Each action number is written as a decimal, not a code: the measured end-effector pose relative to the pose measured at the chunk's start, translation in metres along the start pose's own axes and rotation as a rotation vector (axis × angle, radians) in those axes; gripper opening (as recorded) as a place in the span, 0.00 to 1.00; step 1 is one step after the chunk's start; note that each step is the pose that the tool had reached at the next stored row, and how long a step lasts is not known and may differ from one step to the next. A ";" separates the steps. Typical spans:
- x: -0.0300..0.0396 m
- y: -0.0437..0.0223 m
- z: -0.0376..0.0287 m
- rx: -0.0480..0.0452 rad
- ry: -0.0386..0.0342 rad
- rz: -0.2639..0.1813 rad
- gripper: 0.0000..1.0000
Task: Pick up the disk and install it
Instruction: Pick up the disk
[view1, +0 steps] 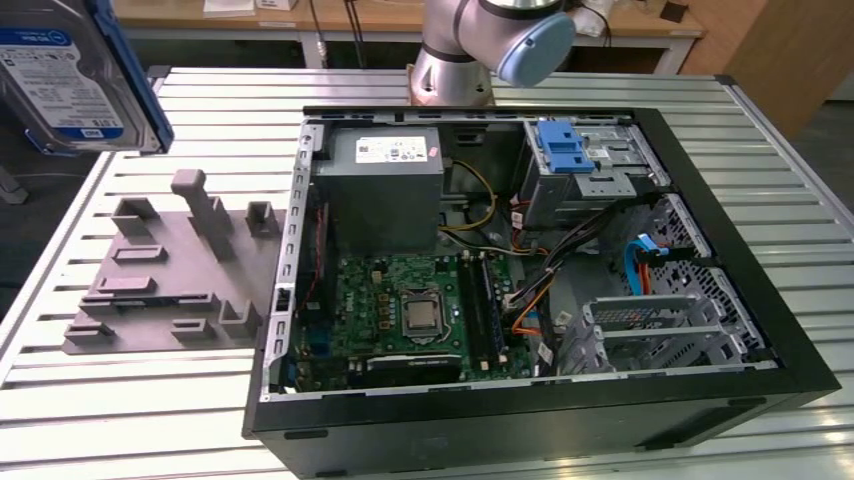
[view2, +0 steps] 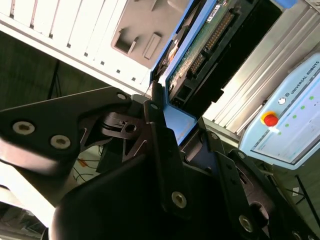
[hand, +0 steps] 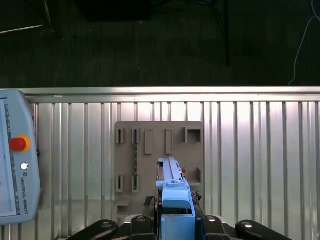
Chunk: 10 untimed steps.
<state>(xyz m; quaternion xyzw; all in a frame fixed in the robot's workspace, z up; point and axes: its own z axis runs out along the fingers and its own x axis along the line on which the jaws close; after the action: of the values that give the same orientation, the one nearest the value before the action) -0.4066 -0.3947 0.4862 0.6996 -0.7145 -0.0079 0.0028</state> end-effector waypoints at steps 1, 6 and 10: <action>0.0004 -0.0026 0.0000 0.0000 0.0000 0.000 0.36; 0.0023 -0.0142 -0.0002 -0.0003 0.0000 0.000 0.36; 0.0037 -0.0237 -0.0004 -0.0006 0.0000 0.000 0.36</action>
<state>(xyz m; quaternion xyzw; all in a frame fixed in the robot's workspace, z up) -0.3829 -0.3988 0.4862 0.6996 -0.7145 -0.0081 0.0030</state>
